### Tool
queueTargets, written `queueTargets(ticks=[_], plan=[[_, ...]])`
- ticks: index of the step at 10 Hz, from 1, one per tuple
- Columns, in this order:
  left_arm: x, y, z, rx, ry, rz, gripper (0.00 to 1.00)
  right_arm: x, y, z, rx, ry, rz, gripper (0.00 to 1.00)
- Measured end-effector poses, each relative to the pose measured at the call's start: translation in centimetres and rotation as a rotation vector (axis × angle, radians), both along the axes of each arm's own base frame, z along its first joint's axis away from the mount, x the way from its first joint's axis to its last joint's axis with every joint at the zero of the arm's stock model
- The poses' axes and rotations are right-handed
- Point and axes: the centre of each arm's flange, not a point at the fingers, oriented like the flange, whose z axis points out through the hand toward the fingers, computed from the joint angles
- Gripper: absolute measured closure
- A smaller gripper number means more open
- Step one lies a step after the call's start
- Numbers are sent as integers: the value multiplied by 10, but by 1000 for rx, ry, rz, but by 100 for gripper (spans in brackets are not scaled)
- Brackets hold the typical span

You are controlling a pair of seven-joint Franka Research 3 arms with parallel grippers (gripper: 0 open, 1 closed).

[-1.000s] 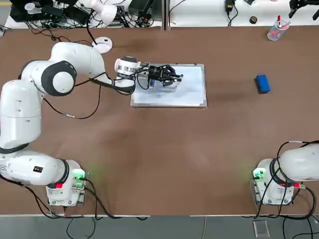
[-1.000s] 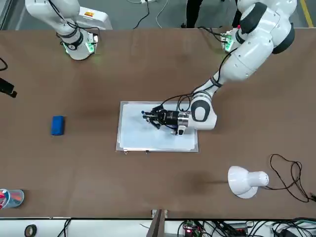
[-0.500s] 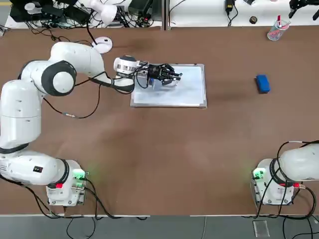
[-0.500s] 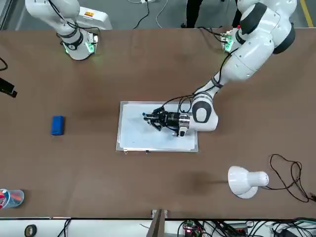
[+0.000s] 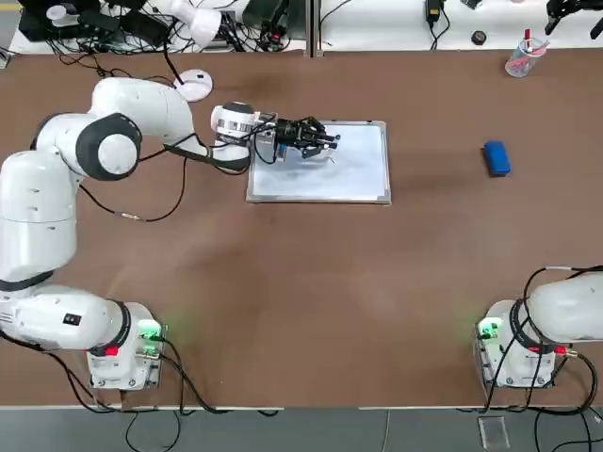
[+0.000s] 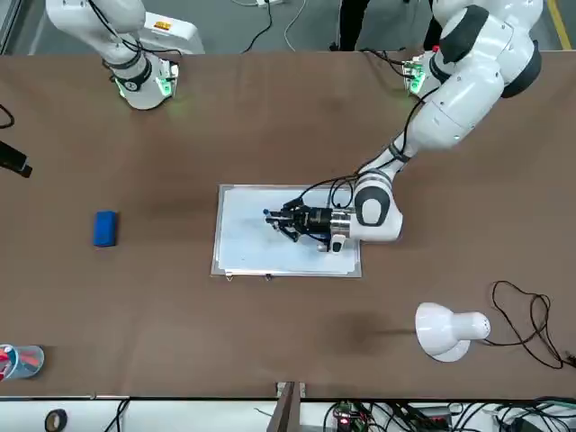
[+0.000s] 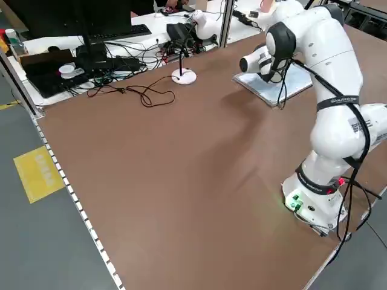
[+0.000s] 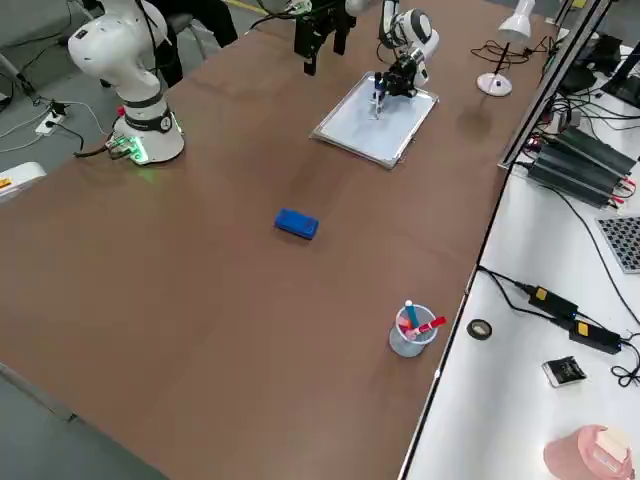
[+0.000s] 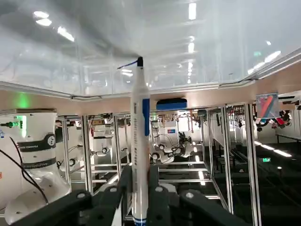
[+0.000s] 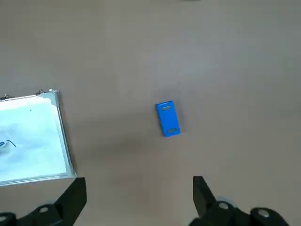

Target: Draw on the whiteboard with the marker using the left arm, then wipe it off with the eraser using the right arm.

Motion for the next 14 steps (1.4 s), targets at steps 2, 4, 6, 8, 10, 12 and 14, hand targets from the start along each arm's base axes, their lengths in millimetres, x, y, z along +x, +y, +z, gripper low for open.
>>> queueTargets(ticks=[2, 4, 6, 8, 10, 12, 14], plan=[[-1, 5, 3, 22, 11, -8, 82, 0, 0, 0, 1, 1, 0, 0], [-5, 9, 7, 48, 24, -24, 82, 0, 0, 0, 2, 1, 0, 0], [-8, 13, 8, 62, 32, -28, 82, 0, 0, -1, 2, 2, 1, 0], [-7, 17, 9, 77, 18, -45, 82, 0, 0, -1, 2, 2, 1, 0], [-4, 20, 11, 87, 1, -64, 82, 0, 0, -1, 2, 3, 1, 0], [3, 24, 13, 96, -9, -59, 82, 0, 0, -1, 2, 3, 1, 0], [10, 27, 15, 110, 0, -49, 82, 0, 0, -1, 2, 3, 1, 0]])
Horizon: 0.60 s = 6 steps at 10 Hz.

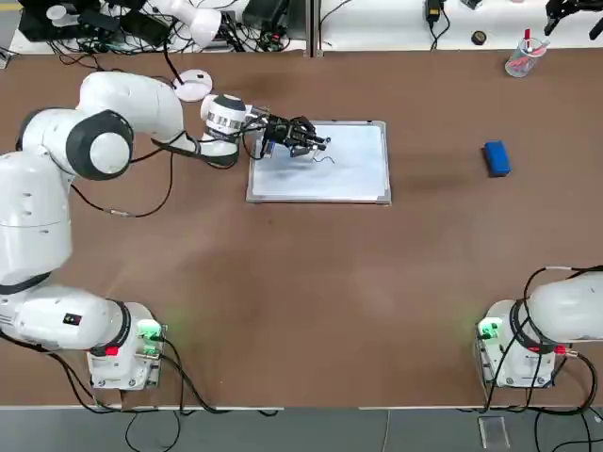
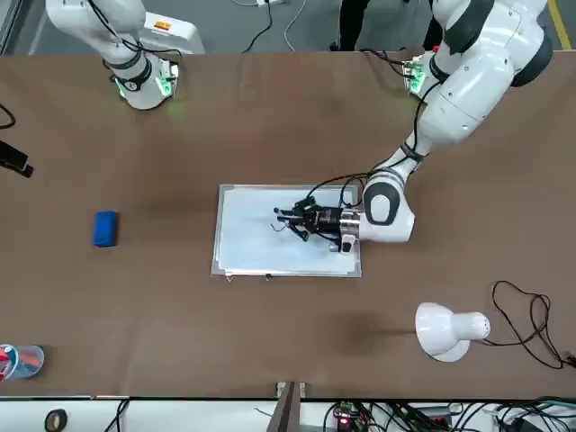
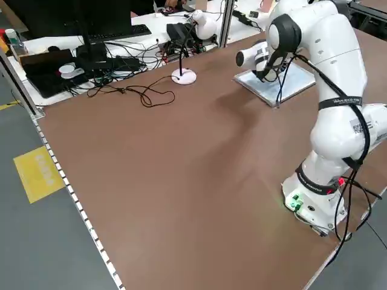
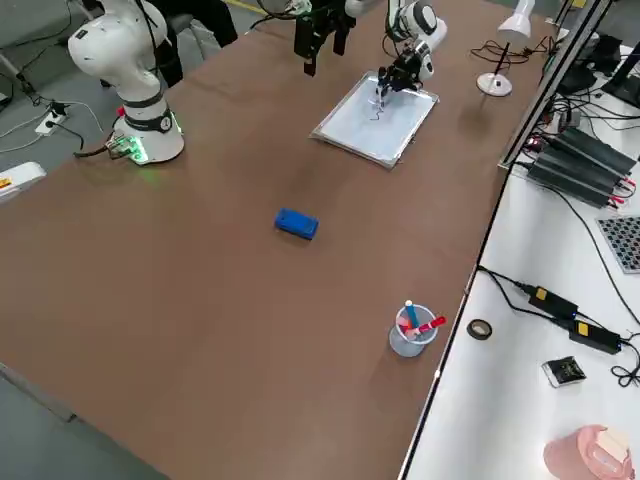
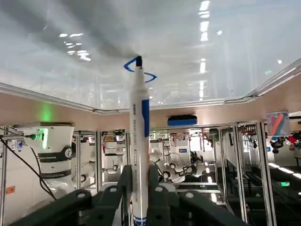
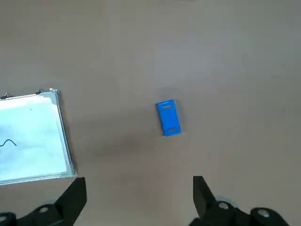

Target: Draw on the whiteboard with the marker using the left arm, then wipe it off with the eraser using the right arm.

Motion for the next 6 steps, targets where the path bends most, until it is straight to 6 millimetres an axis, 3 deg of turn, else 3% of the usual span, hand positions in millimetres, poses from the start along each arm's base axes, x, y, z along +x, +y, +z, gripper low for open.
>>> queueTargets(ticks=[6], plan=[[26, 1, 25, 85, -3, -22, 82, 0, 0, 0, 0, 0, 0, 0]])
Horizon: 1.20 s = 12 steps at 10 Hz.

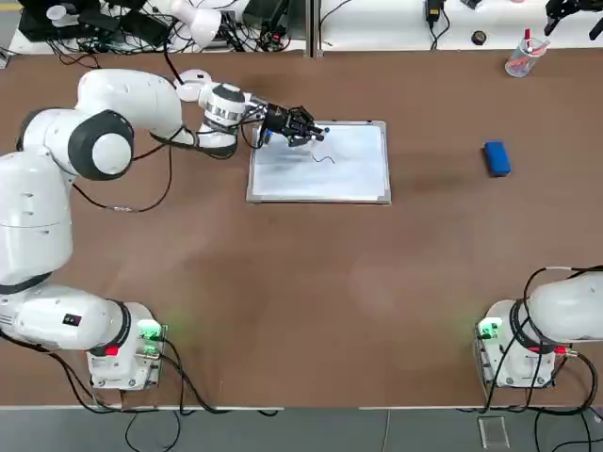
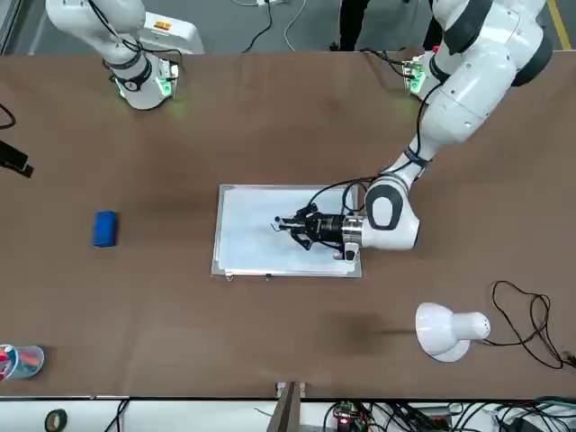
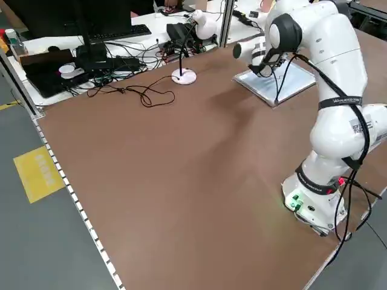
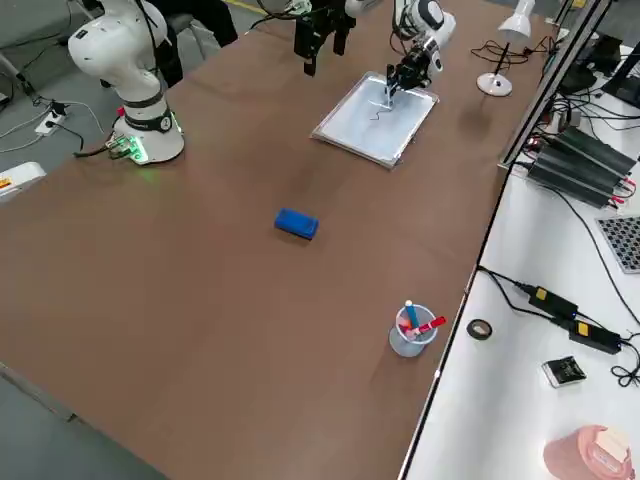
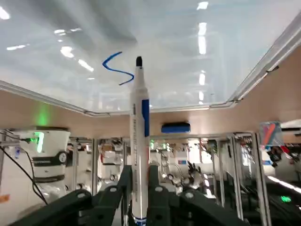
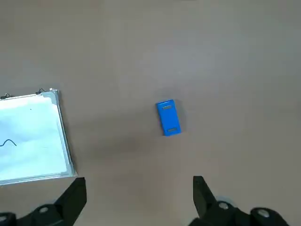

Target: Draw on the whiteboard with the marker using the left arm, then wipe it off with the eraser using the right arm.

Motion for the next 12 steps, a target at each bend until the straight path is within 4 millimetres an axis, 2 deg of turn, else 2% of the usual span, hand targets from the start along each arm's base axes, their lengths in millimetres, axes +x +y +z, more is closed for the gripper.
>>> queueTargets(ticks=[3, 8, 10, 12], plan=[[15, 2, 41, 107, -88, -84, 82, 0, 0, -2, 0, 4, 2, 0], [20, 11, 142, 328, -405, -347, 82, -4, 5, -14, 2, 33, 15, 0], [18, 26, 171, 460, -528, -508, 82, -10, 5, -20, 3, 43, 39, 0], [17, 54, 184, 554, -623, -697, 82, -14, 4, -28, 5, 42, 79, 0]])
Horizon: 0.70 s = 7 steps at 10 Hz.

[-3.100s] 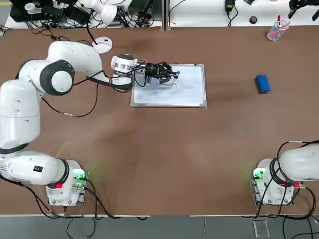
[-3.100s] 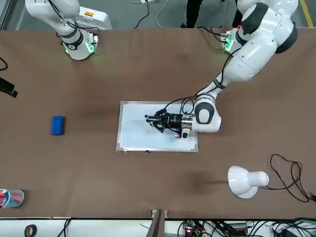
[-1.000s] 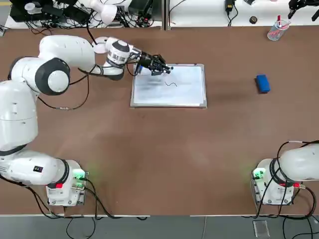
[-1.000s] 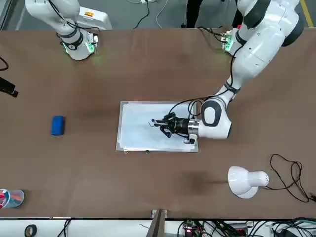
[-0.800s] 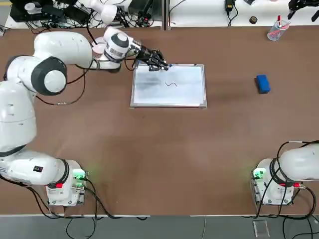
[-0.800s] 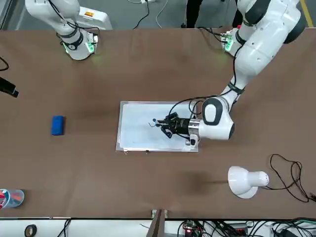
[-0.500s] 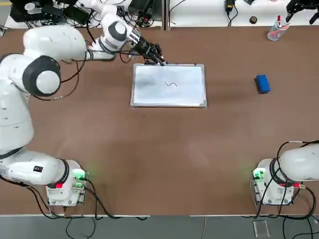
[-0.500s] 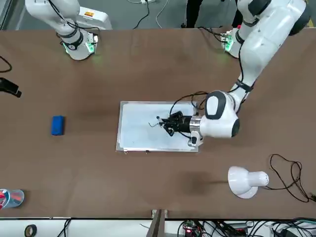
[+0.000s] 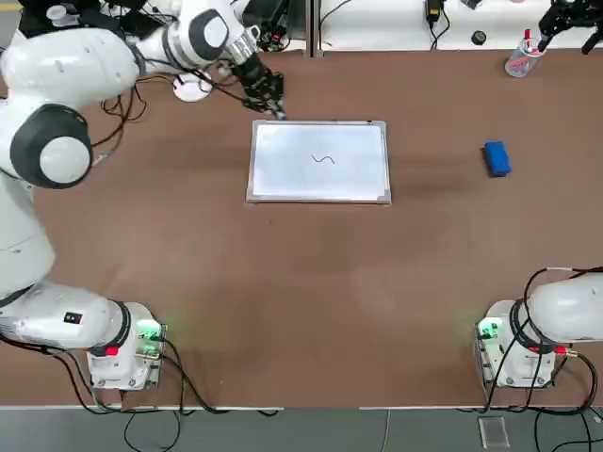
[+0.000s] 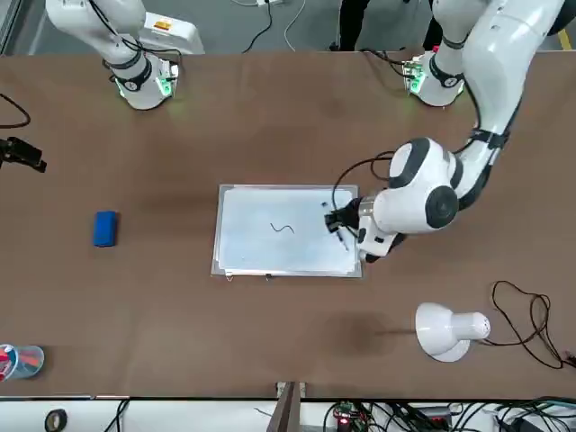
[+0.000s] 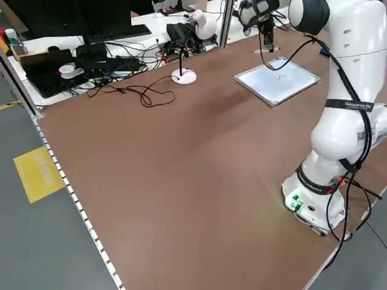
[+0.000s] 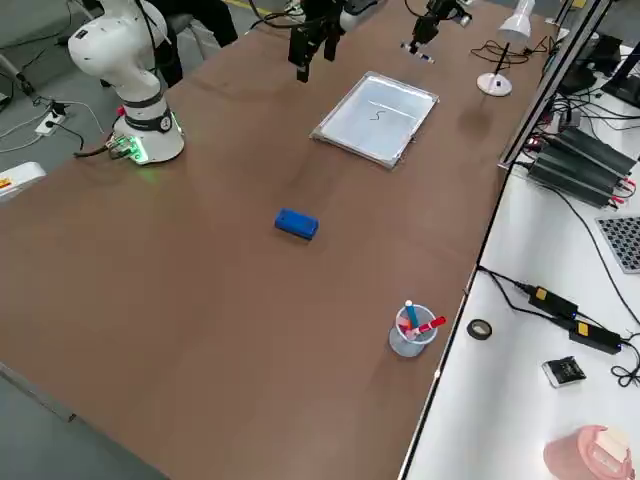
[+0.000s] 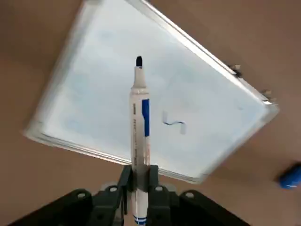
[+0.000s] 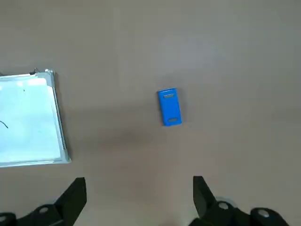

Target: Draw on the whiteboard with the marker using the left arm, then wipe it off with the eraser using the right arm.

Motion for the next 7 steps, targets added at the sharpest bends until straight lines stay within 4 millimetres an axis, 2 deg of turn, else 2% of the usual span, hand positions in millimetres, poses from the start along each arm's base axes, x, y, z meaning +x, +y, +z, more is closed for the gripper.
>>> queueTargets(ticks=[4, 7], plan=[[4, 62, 1, 178, -110, -330, 82, 4, -18, -35, 3, -39, 99, 0], [7, 121, -3, 229, -149, -527, 82, 7, -39, -68, -2, -83, 192, 0]])
